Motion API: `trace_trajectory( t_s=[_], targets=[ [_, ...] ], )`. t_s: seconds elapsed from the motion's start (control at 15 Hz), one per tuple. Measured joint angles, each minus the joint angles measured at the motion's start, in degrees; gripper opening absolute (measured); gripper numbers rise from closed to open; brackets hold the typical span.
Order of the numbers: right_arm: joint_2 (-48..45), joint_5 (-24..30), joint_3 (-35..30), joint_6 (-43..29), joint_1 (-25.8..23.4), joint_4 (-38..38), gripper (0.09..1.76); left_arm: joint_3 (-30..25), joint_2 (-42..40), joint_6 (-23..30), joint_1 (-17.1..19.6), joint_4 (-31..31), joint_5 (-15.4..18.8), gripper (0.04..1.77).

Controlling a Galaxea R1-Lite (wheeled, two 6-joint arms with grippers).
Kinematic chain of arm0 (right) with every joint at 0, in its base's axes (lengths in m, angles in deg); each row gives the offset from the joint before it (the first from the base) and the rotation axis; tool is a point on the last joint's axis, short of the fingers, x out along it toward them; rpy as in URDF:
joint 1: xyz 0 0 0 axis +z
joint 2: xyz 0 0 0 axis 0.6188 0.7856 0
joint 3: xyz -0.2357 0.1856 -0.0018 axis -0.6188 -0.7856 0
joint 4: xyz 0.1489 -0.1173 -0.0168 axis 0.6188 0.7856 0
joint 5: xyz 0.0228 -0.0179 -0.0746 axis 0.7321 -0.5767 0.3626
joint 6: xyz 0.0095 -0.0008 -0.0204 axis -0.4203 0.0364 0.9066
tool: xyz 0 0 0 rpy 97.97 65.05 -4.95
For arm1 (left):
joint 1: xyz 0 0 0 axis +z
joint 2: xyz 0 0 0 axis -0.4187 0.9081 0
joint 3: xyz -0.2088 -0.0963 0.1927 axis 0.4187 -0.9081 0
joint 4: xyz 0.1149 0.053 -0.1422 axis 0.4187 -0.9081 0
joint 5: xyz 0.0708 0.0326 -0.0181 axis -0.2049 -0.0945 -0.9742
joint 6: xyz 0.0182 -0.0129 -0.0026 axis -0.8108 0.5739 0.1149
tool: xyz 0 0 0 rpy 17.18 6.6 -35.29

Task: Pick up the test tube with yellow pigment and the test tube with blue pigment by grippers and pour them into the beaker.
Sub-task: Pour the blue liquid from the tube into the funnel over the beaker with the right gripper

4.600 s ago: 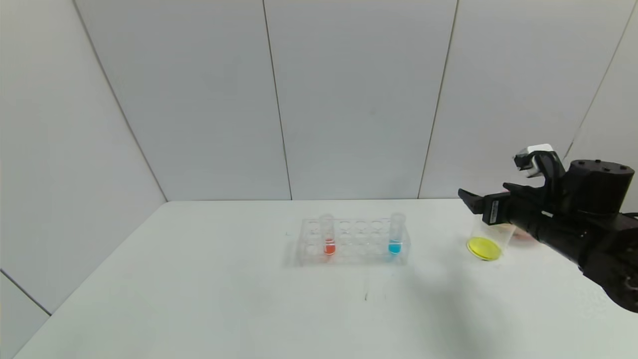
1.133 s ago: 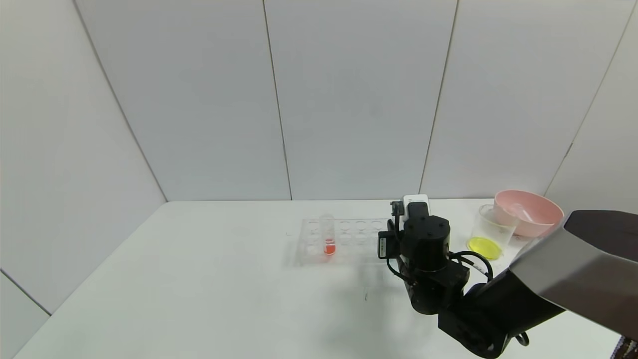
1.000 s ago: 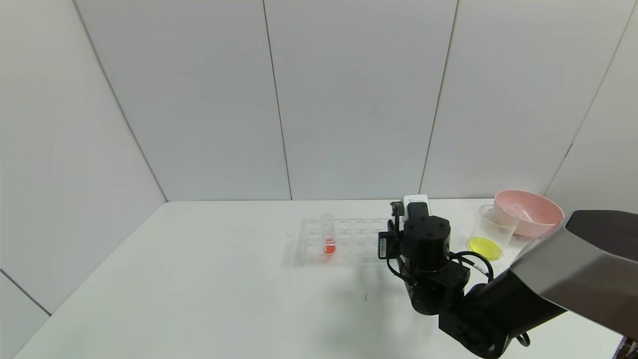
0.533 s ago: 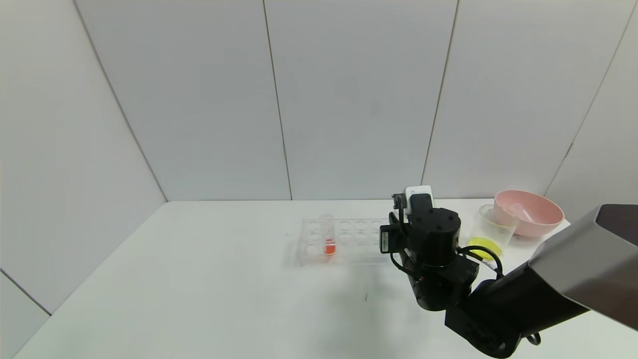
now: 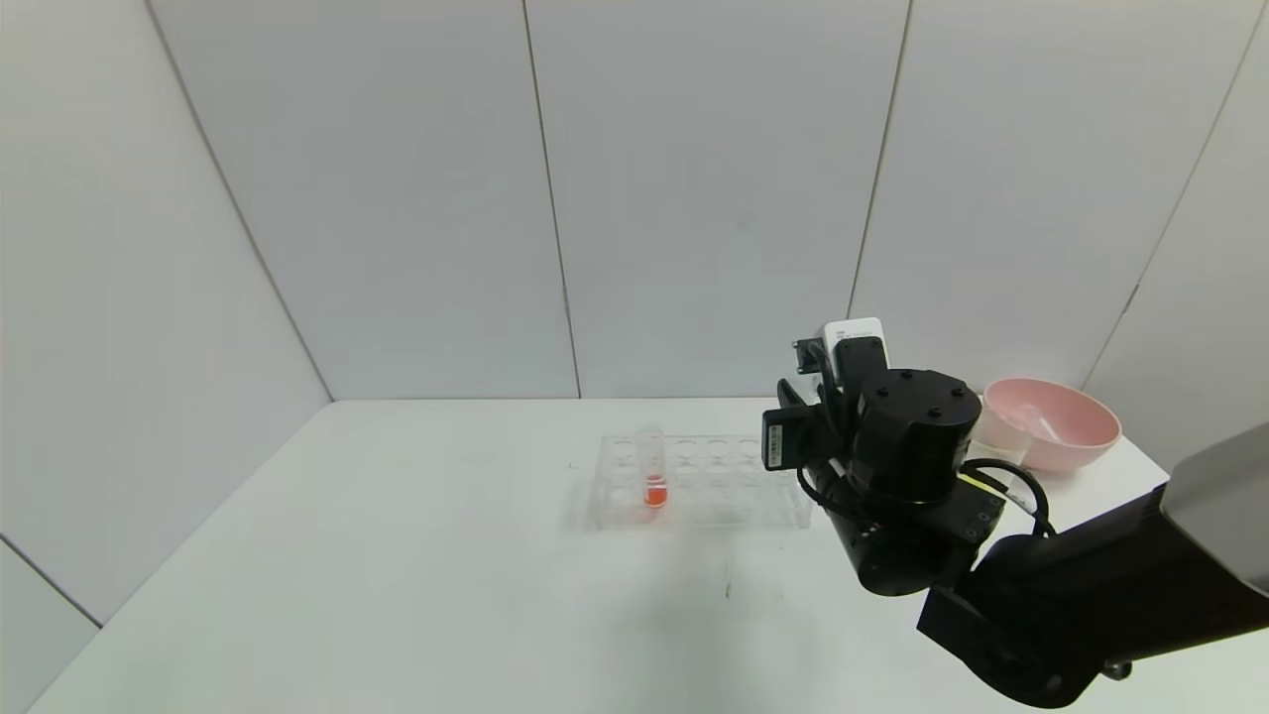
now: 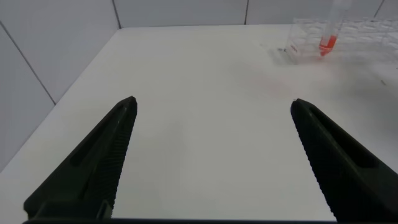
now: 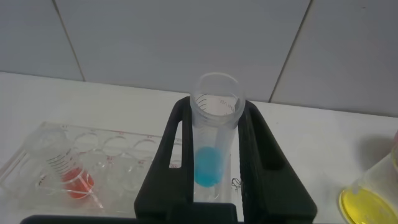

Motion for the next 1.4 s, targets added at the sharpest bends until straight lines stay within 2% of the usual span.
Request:
trace_trajectory(
  t_s=[0.6, 0.73, 0.87, 1.0, 1.2, 1.4],
  targets=[
    [-0.91, 0.26, -0.54, -0.01, -0.55, 0.13, 0.48, 0.00, 0.00, -0.02, 0.00, 0.02, 0.00, 1.76],
    [-2.10, 3.78, -1.85, -0.01, -2.16, 0.51, 0.48, 0.00, 0.00, 0.00, 0.00, 0.00, 0.00, 1.76],
    [-4.58, 10.33, -5.16, -0.04, -5.07, 1.21, 0.48, 0.00, 0.00, 0.00, 0.00, 0.00, 0.00, 1.76],
    [-8.59, 20.83, -9.65, -0.04, -9.48, 2.35, 0.48, 0.00, 0.00, -0.02, 0.00, 0.00, 0.00, 1.76],
    [-15.66, 37.85, -15.58, -0.01, -19.24, 6.05, 0.48, 0.00, 0.00, 0.00, 0.00, 0.02, 0.00, 1.76],
    [-21.99, 53.50, -18.12, 0.56, -30.68, 13.06, 0.48, 0.00, 0.00, 0.00, 0.00, 0.02, 0.00, 1.76]
  ],
)
